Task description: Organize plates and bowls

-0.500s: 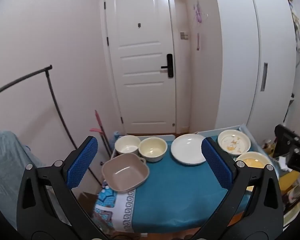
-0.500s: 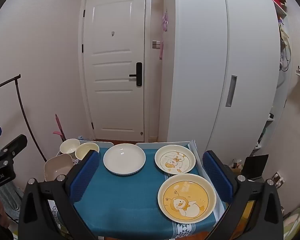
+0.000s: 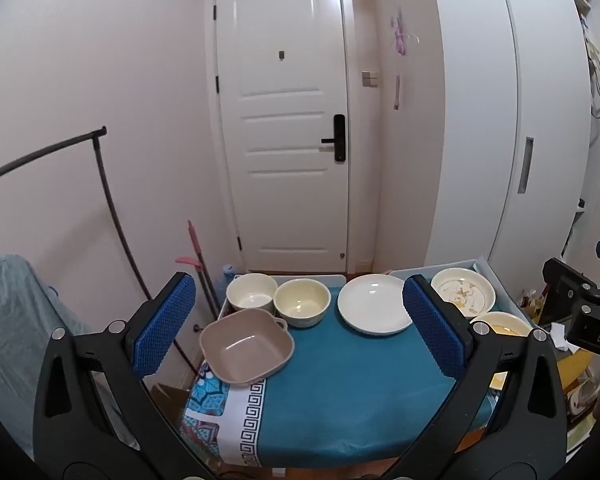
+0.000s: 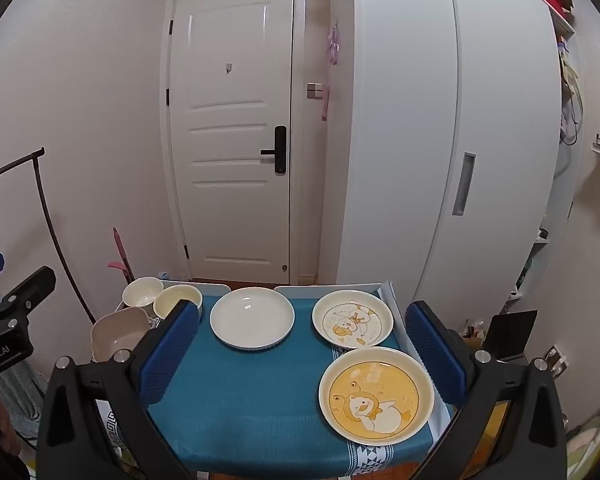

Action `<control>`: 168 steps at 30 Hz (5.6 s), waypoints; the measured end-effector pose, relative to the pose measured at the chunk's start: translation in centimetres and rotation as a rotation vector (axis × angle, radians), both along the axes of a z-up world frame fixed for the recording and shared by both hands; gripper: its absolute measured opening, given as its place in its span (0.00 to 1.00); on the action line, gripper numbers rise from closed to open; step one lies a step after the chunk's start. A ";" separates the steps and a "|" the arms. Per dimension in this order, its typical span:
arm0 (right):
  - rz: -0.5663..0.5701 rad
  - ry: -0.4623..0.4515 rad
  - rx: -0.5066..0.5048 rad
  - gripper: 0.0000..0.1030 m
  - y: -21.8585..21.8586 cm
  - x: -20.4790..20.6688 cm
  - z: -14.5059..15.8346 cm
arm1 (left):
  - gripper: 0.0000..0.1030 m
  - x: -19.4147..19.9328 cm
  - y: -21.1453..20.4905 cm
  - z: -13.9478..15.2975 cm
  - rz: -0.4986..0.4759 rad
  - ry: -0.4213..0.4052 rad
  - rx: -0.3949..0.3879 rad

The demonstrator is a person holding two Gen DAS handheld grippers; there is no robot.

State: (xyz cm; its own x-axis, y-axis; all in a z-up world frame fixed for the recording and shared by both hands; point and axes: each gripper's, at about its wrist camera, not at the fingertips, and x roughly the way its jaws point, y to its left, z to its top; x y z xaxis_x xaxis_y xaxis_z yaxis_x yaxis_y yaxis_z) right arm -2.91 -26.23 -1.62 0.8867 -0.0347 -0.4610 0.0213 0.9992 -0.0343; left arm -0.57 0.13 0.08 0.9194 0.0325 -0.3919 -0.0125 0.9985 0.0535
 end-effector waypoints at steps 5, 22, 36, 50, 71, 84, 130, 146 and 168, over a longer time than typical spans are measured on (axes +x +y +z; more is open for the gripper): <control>0.000 0.006 0.005 1.00 -0.4 0.3 0.1 | 1.00 0.1 0.5 0.1 0.002 0.004 -0.006; 0.001 0.015 0.006 1.00 0.0 0.8 -0.7 | 1.00 0.5 1.3 0.0 0.016 0.008 -0.016; -0.003 0.019 0.010 1.00 0.1 1.2 -1.0 | 1.00 0.9 1.6 -0.2 0.018 0.008 -0.013; -0.001 0.023 0.008 1.00 0.2 1.4 -1.3 | 1.00 0.9 1.8 -0.2 0.018 0.007 -0.012; -0.002 0.025 0.008 1.00 0.2 1.5 -1.5 | 1.00 0.7 2.1 0.1 0.022 0.005 -0.010; -0.006 0.037 0.012 1.00 0.2 2.0 -1.6 | 1.00 1.4 1.7 -0.1 0.010 0.027 -0.011; 0.167 0.648 0.373 0.28 -27.4 11.6 -26.3 | 0.49 17.0 -25.8 -28.6 -0.322 0.838 -0.088; 0.198 0.662 0.360 0.11 -27.1 13.0 -26.6 | 0.20 17.4 -26.0 -29.1 -0.293 0.866 -0.113; 0.295 0.607 0.297 0.11 -20.1 13.8 -21.9 | 0.20 15.8 -17.0 -23.2 -0.203 0.745 -0.174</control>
